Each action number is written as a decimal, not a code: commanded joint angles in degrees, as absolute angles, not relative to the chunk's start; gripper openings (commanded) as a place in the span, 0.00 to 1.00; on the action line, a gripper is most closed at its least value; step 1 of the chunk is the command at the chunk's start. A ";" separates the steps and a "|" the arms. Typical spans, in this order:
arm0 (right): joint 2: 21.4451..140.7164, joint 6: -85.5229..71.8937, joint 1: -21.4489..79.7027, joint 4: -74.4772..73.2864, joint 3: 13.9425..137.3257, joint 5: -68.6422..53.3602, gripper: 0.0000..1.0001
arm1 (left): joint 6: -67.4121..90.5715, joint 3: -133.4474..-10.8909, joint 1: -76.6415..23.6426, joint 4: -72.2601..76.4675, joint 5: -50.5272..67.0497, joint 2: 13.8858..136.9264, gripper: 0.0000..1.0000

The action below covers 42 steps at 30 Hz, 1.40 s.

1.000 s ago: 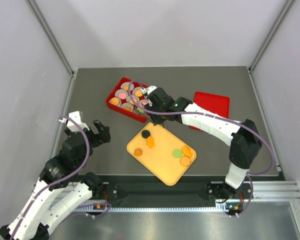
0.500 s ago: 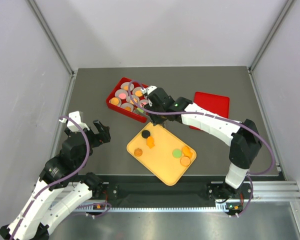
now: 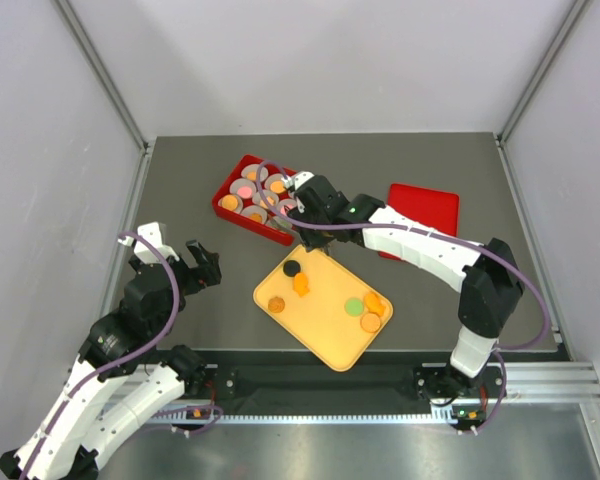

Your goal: Pack the cookies

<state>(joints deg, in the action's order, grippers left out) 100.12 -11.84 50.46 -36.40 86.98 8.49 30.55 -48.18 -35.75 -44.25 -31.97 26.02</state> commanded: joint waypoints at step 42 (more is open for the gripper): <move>73.30 -11.69 32.20 -37.28 75.07 6.60 0.45 | 29.97 -48.08 -35.95 -42.89 -30.59 25.66 0.97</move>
<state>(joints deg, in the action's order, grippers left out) 74.59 -11.64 37.15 -39.09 76.88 7.77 30.50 -48.18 -35.75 -44.23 -30.96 26.00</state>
